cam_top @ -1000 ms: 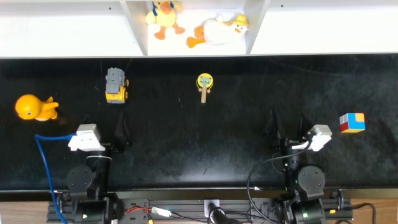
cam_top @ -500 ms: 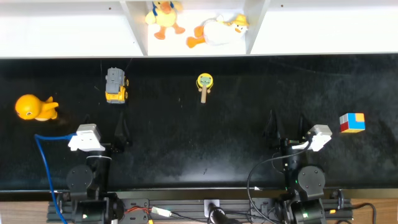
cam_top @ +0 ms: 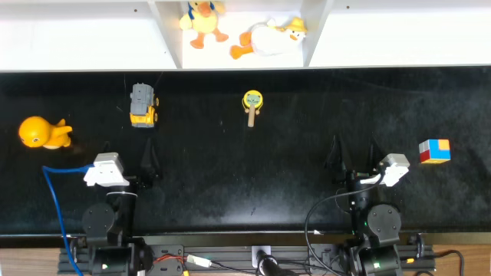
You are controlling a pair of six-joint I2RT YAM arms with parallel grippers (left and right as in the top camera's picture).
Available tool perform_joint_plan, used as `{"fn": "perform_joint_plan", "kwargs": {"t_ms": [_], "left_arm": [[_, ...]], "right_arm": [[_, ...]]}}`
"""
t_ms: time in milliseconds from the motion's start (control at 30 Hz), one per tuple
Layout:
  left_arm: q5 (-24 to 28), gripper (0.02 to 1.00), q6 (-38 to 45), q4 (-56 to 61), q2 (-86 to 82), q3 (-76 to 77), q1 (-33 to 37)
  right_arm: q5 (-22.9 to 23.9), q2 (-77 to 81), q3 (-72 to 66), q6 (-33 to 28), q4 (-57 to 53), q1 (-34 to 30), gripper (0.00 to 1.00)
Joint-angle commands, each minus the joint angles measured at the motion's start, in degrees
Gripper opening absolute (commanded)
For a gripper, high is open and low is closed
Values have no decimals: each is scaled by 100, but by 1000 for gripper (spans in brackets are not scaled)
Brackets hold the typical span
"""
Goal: Store Toys
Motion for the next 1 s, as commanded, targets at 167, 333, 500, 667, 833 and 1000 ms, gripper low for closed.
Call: {"fn": "perform_joint_plan", "kwargs": {"t_ms": [167,333,500,667,833,1000], "left_arm": [[188,998,-85,326,-52,7,-50],[186,998,-363,-511,17,739,-50],[-240,998,-146,-1751,693,2435,-50],[-1093,998,0,-3438,2199,4647,-48],[-2293,998,63,-4828,3880,6476,-44],[-2719,996,221,-5335,5082,7324,205]], "right_arm": [[31,-44,-79,4,22,52,989],[33,-44,-79,4,22,52,993],[31,-44,-79,4,22,52,998],[31,-44,-79,4,22,52,998],[31,-44,-79,4,22,52,998],[31,-44,-79,4,22,52,1000]]}}
